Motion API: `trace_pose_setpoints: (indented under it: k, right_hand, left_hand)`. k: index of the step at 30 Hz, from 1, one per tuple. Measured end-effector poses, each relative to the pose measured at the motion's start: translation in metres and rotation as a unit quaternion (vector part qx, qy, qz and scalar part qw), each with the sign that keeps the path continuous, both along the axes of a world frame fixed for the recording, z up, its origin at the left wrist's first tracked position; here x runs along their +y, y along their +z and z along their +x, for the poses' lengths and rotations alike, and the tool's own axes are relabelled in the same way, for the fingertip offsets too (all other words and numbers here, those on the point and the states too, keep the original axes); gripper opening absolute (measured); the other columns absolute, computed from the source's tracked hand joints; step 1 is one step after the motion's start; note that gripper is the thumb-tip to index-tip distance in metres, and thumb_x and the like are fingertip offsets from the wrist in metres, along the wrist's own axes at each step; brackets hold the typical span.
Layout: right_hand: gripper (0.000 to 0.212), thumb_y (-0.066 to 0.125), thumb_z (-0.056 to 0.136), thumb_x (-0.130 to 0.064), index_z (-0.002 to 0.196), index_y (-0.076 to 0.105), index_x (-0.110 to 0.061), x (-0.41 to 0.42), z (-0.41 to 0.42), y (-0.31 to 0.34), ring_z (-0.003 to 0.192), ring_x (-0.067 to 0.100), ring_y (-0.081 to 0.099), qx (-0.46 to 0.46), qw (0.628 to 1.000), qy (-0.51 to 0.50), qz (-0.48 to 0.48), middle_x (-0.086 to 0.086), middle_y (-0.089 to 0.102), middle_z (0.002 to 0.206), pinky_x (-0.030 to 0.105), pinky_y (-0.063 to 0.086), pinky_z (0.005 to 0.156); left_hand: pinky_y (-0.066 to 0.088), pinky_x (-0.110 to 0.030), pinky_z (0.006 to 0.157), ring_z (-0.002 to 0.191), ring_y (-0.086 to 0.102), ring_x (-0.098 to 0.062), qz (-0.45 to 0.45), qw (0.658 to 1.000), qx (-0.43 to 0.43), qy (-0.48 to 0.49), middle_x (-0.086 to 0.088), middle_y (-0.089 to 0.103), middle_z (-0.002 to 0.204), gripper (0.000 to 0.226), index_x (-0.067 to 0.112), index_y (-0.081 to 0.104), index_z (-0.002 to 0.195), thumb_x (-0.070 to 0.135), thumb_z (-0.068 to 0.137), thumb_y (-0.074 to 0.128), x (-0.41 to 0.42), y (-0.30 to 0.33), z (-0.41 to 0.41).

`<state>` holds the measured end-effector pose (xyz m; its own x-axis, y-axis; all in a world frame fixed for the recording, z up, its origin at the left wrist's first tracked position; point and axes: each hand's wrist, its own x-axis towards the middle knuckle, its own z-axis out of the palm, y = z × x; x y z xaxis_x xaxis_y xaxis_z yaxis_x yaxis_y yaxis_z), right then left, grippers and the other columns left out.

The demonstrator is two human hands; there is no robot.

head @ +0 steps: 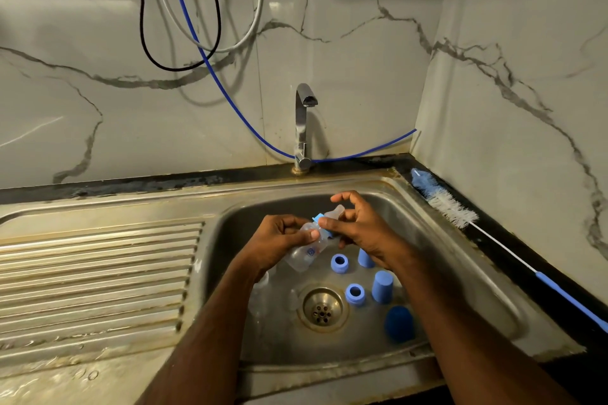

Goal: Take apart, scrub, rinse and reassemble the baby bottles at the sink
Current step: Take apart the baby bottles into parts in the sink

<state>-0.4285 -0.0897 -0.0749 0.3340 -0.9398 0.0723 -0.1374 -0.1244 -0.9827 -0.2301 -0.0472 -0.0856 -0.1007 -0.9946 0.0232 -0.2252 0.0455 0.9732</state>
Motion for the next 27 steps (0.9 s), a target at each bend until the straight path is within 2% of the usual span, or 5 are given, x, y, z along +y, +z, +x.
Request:
trace_pose_setpoints:
  k: [4, 8, 14, 19, 27]
  right_hand:
    - [0.059, 0.081, 0.078, -0.002, 0.125, 0.051, -0.022, -0.003, -0.004, -0.001, 0.101, 0.029, 0.072, -0.07, 0.997, 0.012, 0.012, 0.013, 0.073, 0.108, 0.045, 0.061, 0.084]
    - [0.058, 0.06, 0.083, 0.021, 0.127, 0.047, -0.013, -0.004, -0.007, 0.001, 0.112, 0.028, 0.069, -0.12, 0.992, 0.046, 0.014, 0.013, 0.072, 0.117, 0.044, 0.059, 0.089]
    - [0.062, 0.065, 0.079, 0.022, 0.127, 0.051, -0.017, -0.013, -0.007, -0.004, 0.11, 0.032, 0.068, -0.143, 0.989, -0.003, 0.035, 0.014, 0.073, 0.111, 0.048, 0.058, 0.091]
    - [0.063, 0.073, 0.076, 0.013, 0.123, 0.053, -0.023, -0.021, -0.008, -0.015, 0.108, 0.031, 0.067, -0.043, 0.998, -0.011, 0.032, 0.012, 0.073, 0.108, 0.044, 0.061, 0.082]
    - [0.058, 0.076, 0.076, 0.009, 0.123, 0.055, -0.02, -0.015, 0.011, -0.015, 0.092, 0.027, 0.068, 0.063, 0.996, 0.056, 0.024, 0.012, 0.07, 0.108, 0.041, 0.06, 0.077]
  left_hand:
    - [0.061, -0.033, 0.083, 0.095, 0.075, -0.017, -0.001, 1.0, 0.027, -0.012, -0.002, 0.078, 0.102, 0.045, 0.02, 0.068, 0.115, 0.037, 0.075, 0.081, 0.0, -0.001, 0.0]
    - [0.06, -0.038, 0.088, 0.101, 0.073, -0.018, -0.012, 1.0, 0.005, -0.009, -0.001, 0.075, 0.11, 0.047, 0.028, 0.065, 0.12, 0.024, 0.077, 0.085, -0.003, -0.005, 0.002]
    - [0.06, -0.035, 0.088, 0.104, 0.069, -0.013, -0.039, 0.999, -0.028, 0.022, 0.007, 0.071, 0.113, 0.05, 0.033, 0.064, 0.12, 0.015, 0.078, 0.085, -0.002, -0.004, 0.003]
    - [0.055, -0.02, 0.081, 0.095, 0.069, -0.003, -0.084, 0.984, -0.151, 0.035, 0.01, 0.073, 0.103, 0.042, 0.023, 0.071, 0.111, 0.019, 0.073, 0.089, 0.015, -0.001, 0.015]
    - [0.059, -0.039, 0.082, 0.088, 0.067, -0.012, -0.046, 0.912, -0.406, 0.03, 0.011, 0.069, 0.094, 0.053, 0.027, 0.065, 0.098, 0.044, 0.053, 0.088, 0.056, 0.002, 0.046]
